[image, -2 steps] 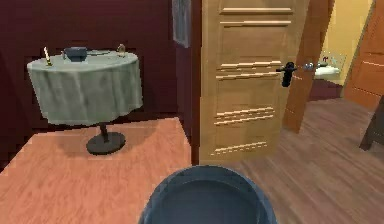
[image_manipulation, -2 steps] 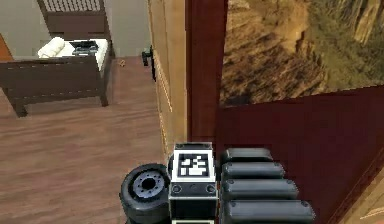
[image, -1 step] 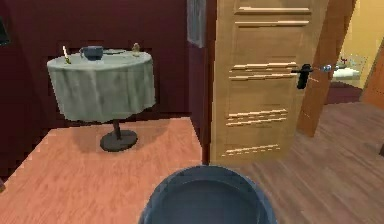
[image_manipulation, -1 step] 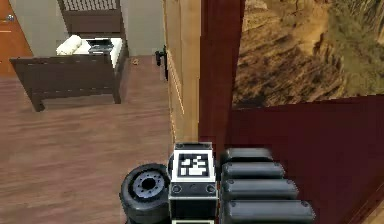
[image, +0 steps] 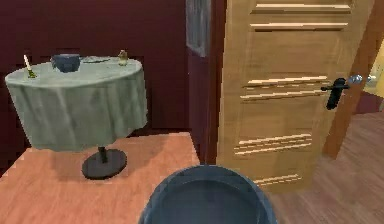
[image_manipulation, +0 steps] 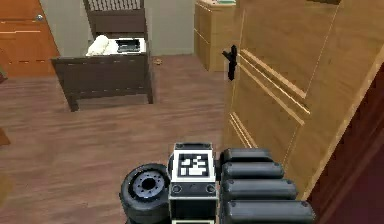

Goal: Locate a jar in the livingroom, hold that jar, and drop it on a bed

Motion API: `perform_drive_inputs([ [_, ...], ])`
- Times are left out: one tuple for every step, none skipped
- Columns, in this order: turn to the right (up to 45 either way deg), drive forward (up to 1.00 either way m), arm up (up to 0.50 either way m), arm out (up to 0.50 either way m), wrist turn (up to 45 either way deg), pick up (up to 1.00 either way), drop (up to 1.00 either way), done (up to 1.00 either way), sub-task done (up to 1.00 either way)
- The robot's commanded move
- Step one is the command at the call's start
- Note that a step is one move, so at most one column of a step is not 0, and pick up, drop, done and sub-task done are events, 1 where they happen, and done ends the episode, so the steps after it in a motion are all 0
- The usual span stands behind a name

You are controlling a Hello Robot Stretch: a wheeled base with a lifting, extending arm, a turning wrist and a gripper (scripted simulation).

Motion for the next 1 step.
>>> perform_drive_inputs([
  [45.0,0.0,0.0,0.0,0.0,0.0,0.0,0.0,0.0],
])
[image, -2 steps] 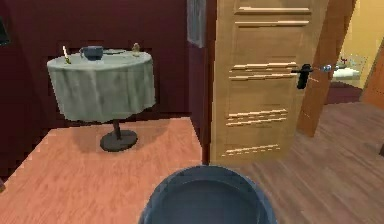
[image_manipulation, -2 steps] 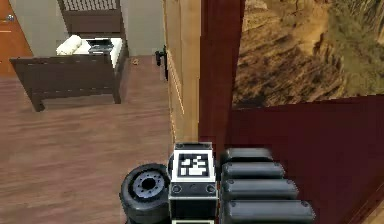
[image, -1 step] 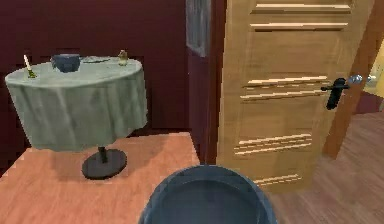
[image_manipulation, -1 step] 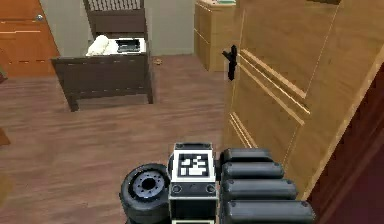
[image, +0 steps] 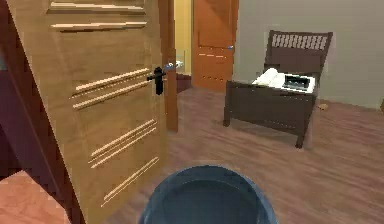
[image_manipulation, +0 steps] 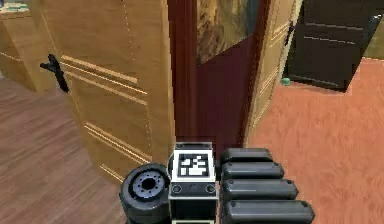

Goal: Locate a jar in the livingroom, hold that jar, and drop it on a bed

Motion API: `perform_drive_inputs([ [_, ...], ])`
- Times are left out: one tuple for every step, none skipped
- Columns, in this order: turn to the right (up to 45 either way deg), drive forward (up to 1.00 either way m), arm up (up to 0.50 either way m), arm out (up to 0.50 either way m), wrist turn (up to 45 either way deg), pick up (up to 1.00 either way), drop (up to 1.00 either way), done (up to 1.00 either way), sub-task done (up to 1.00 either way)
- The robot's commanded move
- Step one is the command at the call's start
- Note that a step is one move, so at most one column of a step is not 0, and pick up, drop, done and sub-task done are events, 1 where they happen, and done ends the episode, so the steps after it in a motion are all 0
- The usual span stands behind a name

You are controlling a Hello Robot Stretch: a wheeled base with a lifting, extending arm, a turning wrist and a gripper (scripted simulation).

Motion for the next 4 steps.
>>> perform_drive_inputs([
  [45.0,0.0,0.0,0.0,0.0,0.0,0.0,0.0,0.0],
  [12.0,0.0,0.0,0.0,0.0,0.0,0.0,0.0,0.0],
  [0.0,0.3,0.0,0.0,0.0,0.0,0.0,0.0,0.0],
  [-45.0,0.0,0.0,0.0,0.0,0.0,0.0,0.0,0.0],
])
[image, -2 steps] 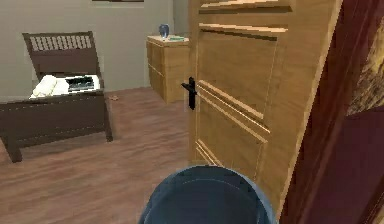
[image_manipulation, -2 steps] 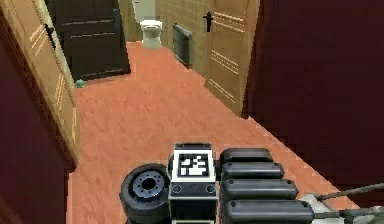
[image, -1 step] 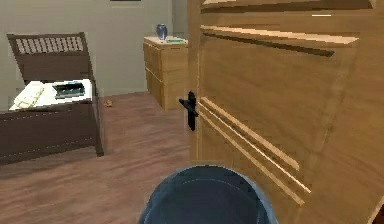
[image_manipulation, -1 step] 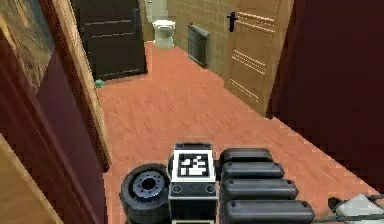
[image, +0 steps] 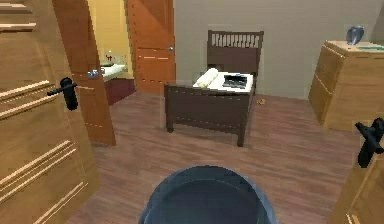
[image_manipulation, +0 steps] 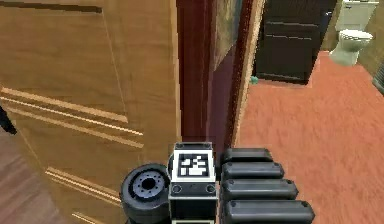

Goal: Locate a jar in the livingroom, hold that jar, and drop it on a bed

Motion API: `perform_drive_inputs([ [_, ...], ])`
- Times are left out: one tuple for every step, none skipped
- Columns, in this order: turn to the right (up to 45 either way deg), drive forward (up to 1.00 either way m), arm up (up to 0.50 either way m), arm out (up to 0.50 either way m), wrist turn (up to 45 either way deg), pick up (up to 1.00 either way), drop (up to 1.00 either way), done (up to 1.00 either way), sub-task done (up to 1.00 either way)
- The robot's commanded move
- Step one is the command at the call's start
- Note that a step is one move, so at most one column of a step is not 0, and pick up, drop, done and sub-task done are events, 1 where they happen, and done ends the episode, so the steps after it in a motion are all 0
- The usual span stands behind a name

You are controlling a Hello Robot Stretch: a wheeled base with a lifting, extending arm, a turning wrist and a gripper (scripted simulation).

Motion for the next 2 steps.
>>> perform_drive_inputs([
  [-12.0,0.0,0.0,0.0,0.0,0.0,0.0,0.0,0.0],
  [0.0,1.0,0.0,0.0,0.0,0.0,0.0,0.0,0.0],
])
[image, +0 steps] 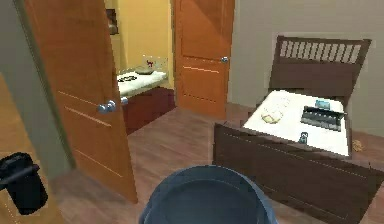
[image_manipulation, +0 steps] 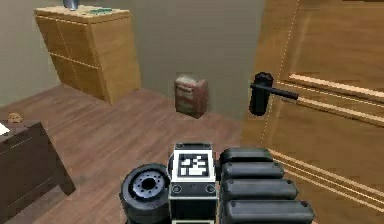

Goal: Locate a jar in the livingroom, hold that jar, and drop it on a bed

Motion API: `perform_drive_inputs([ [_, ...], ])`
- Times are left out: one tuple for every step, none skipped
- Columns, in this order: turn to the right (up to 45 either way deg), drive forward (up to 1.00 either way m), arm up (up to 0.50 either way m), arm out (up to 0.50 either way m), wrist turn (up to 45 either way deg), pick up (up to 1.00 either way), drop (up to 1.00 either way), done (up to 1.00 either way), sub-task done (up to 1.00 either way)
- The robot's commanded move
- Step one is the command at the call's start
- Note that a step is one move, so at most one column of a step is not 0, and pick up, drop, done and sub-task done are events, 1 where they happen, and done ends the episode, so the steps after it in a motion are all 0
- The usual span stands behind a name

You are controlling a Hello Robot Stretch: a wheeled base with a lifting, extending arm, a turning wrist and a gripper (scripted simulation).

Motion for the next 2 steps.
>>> perform_drive_inputs([
  [0.0,1.0,0.0,0.0,0.0,0.0,0.0,0.0,0.0],
  [-3.0,0.0,0.0,0.0,0.0,0.0,0.0,0.0,0.0],
])
